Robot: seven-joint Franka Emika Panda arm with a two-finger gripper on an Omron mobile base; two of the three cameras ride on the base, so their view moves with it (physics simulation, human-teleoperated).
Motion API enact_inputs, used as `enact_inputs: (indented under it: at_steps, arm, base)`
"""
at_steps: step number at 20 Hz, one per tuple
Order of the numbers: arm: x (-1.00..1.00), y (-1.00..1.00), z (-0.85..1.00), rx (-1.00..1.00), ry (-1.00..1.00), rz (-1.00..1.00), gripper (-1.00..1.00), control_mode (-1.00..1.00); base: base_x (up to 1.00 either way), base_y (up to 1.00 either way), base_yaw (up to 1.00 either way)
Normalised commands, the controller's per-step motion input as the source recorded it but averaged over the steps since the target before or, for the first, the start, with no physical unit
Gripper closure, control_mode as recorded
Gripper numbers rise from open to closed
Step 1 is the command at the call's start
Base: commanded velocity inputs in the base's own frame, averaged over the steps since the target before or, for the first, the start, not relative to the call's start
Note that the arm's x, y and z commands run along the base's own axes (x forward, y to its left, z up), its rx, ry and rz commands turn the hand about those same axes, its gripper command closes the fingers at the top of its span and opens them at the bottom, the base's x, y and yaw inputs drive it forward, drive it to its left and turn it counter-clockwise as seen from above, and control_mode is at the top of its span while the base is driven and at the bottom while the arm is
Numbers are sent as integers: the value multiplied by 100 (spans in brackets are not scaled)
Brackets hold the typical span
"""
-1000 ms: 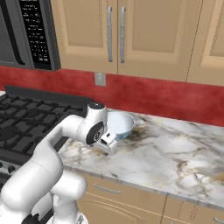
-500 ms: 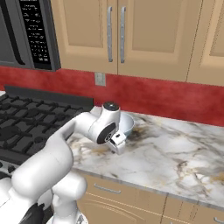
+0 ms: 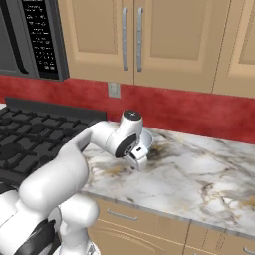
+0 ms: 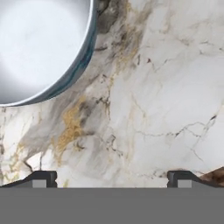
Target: Pick the cup and bowl from the counter and place them on the counter next to the sink.
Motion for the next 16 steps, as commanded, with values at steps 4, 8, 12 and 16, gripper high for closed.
enact_inputs:
  at_steps: [4, 8, 12, 16]
  arm:
    - [42, -3, 0, 0, 0, 0, -100, -100]
    - [26, -1, 2, 0, 0, 0, -100, -100]
    - [24, -11, 3, 0, 0, 0, -100, -100]
    - [41, -15, -2, 0, 0, 0, -100, -100]
  base:
    - [0, 0, 0]
    - [0, 0, 0]
    - [0, 0, 0]
    - [0, 0, 0]
